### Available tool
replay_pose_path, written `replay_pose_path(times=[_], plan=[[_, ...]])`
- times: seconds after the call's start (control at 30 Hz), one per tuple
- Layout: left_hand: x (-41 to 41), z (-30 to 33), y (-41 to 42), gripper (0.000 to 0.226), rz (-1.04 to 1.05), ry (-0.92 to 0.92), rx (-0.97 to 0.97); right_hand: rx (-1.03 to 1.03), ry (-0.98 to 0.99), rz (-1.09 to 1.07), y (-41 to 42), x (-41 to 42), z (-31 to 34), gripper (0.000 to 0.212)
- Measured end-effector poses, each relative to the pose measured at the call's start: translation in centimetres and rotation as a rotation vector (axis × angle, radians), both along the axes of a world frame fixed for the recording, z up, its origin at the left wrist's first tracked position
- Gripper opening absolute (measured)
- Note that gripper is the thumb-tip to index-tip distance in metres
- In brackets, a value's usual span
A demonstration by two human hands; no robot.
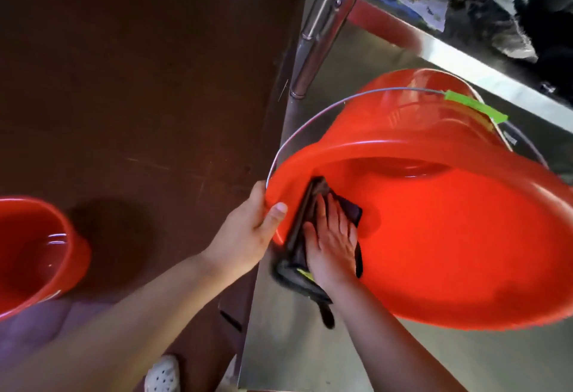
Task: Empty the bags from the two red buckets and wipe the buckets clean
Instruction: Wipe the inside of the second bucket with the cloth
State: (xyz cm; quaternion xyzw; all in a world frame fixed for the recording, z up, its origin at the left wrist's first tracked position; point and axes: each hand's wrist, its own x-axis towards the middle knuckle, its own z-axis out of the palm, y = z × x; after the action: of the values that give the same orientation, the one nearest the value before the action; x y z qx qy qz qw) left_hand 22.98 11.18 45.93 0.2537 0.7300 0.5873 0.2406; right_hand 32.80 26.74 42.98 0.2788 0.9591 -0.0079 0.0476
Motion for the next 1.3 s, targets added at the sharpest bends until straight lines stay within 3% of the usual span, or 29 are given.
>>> replay_pose_path(times=[0.1,0.43,0.53,0.63,0.93,1.13,1.3], plan=[[-0.1,-0.2,0.2,0.019,-0.009,-0.023,0.009,0.016,-0.046,-0.063,2.9,-2.5,-0.7,0.058],[0.6,-3.4,0.3,0.049,0.045,-0.062,0.027,0.016,0.033,-0.231,11.7,-8.8,-2.3,0.061],[1.9,-4.5,0.9,0.035,0.080,-0.121,-0.016,0.023,-0.005,-0.210,12.0,-9.2,-2.2,0.059],[2.9,-5.0,1.5,0.024,0.165,-0.113,-0.096,-0.010,0.000,-0.221,10.2,-8.3,-1.5,0.058],[3.3,-2.4,1.7,0.029,0.178,-0.121,-0.207,0.002,0.077,-0.046,-2.2,1.5,-0.9,0.065],[2.8,-0.3,1.4,0.023,0.145,0.120,-0.387,-0.014,0.043,-0.021,-0.3,1.0,-0.6,0.068],[1.4,1.6,1.2,0.021,0.170,0.252,-0.401,-0.002,0.015,-0.045,5.1,-2.4,-1.1,0.071]])
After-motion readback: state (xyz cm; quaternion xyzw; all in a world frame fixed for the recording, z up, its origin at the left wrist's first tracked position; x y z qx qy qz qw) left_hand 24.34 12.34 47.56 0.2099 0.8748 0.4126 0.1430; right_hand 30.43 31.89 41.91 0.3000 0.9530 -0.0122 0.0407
